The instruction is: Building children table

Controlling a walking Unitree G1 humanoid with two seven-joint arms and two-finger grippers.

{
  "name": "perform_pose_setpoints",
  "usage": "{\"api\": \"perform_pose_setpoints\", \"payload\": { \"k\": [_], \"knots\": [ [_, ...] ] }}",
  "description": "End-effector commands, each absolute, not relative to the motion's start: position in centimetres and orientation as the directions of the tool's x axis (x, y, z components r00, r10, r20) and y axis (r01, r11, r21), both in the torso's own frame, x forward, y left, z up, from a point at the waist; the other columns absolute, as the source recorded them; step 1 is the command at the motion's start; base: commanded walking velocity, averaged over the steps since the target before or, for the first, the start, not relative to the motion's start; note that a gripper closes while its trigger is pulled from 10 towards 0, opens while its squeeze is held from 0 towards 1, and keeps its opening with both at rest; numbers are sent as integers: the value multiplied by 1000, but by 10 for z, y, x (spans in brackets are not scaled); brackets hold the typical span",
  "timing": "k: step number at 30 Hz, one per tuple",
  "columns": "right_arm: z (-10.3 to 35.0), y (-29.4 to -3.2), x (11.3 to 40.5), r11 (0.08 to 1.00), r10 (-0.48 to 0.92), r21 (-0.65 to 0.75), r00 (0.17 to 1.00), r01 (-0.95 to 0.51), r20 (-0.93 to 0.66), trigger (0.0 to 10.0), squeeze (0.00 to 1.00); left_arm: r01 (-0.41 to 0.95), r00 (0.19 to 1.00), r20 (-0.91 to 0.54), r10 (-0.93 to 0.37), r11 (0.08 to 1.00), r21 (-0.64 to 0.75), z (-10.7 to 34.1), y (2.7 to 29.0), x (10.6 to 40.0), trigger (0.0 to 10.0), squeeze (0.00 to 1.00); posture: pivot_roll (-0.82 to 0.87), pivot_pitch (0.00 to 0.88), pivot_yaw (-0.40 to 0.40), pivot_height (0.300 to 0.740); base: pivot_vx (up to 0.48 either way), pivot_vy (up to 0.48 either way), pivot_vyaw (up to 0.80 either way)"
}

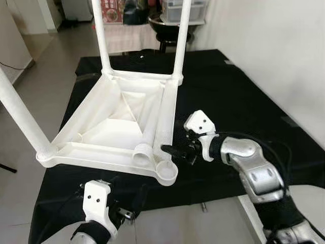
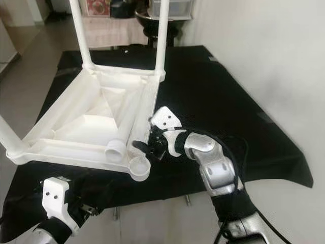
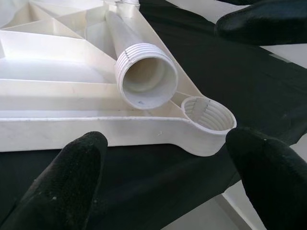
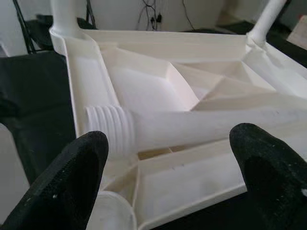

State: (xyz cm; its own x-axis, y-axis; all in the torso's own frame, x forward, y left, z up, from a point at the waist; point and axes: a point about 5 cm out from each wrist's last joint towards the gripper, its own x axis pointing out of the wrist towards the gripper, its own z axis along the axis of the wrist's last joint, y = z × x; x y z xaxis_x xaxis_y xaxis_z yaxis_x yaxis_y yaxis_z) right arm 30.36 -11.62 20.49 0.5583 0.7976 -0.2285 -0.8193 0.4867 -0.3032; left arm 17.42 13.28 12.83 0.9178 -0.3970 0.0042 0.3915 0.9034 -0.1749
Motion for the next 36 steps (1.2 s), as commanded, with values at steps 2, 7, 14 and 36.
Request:
{"api": "perform_pose_setpoints", "payload": {
  "k": [2, 7, 14, 36],
  "knots": [
    [197, -106, 292, 424, 829, -277, 492, -862, -264, 10000, 1000, 400, 914, -10, -406, 903, -155, 129, 135, 172, 10000, 0, -9, 73, -17, 740, 0, 0, 0],
    [186, -101, 290, 432, 807, -278, 505, -858, -306, 10000, 1000, 397, 915, -11, -403, 906, -147, 129, 135, 171, 10000, 0, -5, 72, -17, 740, 0, 0, 0],
    [168, -91, 297, 510, 716, -296, 589, -808, -375, 10000, 0, 396, 916, -12, -402, 907, -144, 127, 135, 172, 10000, 0, -8, 69, -16, 740, 0, 0, 0],
    [164, -62, 320, 693, 529, -319, 757, -646, -384, 10000, 0, 367, 928, -7, -372, 919, -141, 125, 135, 174, 10000, 0, 11, 66, -30, 740, 0, 0, 0]
  ]
}}
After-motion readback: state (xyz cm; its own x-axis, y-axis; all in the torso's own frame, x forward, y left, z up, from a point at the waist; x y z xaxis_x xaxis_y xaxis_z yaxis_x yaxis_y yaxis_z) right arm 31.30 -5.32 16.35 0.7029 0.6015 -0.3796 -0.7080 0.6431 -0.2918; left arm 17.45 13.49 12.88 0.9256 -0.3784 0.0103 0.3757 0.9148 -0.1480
